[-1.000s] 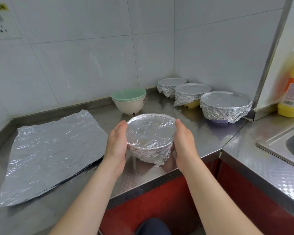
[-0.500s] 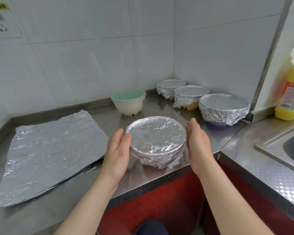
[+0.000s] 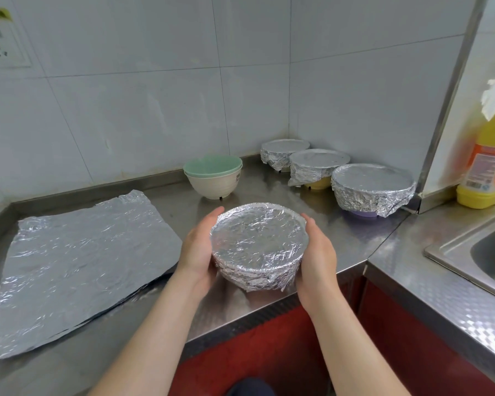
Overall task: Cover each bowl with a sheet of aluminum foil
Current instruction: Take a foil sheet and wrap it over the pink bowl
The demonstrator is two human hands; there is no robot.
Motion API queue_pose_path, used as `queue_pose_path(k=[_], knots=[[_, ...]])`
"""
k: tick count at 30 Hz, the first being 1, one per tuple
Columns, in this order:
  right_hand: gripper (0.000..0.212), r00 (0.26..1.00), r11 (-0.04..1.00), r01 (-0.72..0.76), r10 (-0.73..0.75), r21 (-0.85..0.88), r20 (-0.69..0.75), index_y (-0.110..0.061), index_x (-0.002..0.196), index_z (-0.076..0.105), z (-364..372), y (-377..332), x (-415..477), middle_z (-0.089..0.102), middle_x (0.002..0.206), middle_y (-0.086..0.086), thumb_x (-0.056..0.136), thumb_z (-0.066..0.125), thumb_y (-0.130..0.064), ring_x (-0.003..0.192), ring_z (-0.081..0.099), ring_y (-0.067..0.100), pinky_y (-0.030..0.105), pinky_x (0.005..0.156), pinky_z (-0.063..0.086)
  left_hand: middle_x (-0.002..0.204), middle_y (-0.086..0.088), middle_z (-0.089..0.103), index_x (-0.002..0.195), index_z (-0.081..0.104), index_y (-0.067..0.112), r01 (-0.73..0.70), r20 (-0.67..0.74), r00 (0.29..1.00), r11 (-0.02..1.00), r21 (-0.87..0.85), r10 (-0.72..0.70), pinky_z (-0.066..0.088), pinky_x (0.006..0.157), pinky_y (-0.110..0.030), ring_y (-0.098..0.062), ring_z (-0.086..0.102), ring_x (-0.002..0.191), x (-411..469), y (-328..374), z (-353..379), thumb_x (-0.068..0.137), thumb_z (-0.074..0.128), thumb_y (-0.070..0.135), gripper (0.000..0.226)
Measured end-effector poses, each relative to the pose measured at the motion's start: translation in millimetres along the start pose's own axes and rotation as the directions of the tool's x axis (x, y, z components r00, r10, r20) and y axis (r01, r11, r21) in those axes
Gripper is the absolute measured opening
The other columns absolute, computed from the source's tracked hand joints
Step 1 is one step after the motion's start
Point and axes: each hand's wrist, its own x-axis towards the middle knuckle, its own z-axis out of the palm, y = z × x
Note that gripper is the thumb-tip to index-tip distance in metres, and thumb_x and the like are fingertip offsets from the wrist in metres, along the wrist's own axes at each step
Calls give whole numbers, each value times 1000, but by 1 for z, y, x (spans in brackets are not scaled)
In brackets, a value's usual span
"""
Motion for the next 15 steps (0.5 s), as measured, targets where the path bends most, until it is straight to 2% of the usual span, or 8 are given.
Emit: queue_pose_path(k=[2, 5, 7, 9, 12, 15], knots=[[42, 1000, 999, -5, 6, 52, -18, -32, 120, 66, 2, -1, 1, 63, 127, -6, 82, 58, -49, 116, 60, 18, 48, 101, 47, 92, -8, 75, 109, 70, 14, -15, -56, 998, 999, -43, 13, 56, 67, -31, -20, 72, 78, 1, -2, 1, 91, 61, 22, 22], [44, 999, 993, 6, -2, 119, -35, -26, 117, 69, 5, -1, 2, 64, 126, -1, 77, 63, -43, 112, 63, 20, 49, 97, 50, 92, -6, 75, 114, 69, 15, -41, -99, 994, 998, -44, 36, 56, 66, -31, -20, 72, 78, 1, -7, 3, 93, 57, 18, 25], [39, 1000, 991, 0, 4, 131, -29, -24, 116, 69, 5, -4, -1, 66, 123, 0, 80, 63, -38, 109, 65, 21, 48, 95, 52, 91, -6, 75, 112, 69, 16, -33, -90, 995, 999, -31, 31, 55, 68, -31, -19, 72, 77, 0, -7, 4, 93, 56, 18, 24], [29, 999, 990, -40, 39, 136, 13, -23, 117, 68, 3, -10, -3, 70, 114, 0, 91, 57, -28, 102, 68, 21, 44, 89, 54, 90, -6, 75, 106, 71, 14, -27, -72, 997, 1000, -14, 26, 54, 72, -32, -19, 71, 77, -1, -3, 3, 90, 60, 23, 21], [27, 995, 978, -85, 72, 191, 72, -16, 119, 64, -6, -21, -1, 73, 105, 1, 96, 52, -25, 96, 68, 19, 35, 78, 54, 90, 1, 75, 99, 72, 19, -81, -71, 994, 997, 6, 81, 52, 76, -32, -16, 69, 87, -3, -5, -3, 91, 59, 29, 19], [39, 994, 974, -77, 59, 215, 88, -14, 128, 57, -8, -22, 3, 65, 123, 4, 99, 46, -37, 112, 62, 21, 38, 94, 49, 98, 1, 73, 100, 71, 20, -101, -88, 991, 994, -45, 97, 51, 83, -34, -14, 67, 95, -8, -15, -5, 91, 57, 36, 23]])
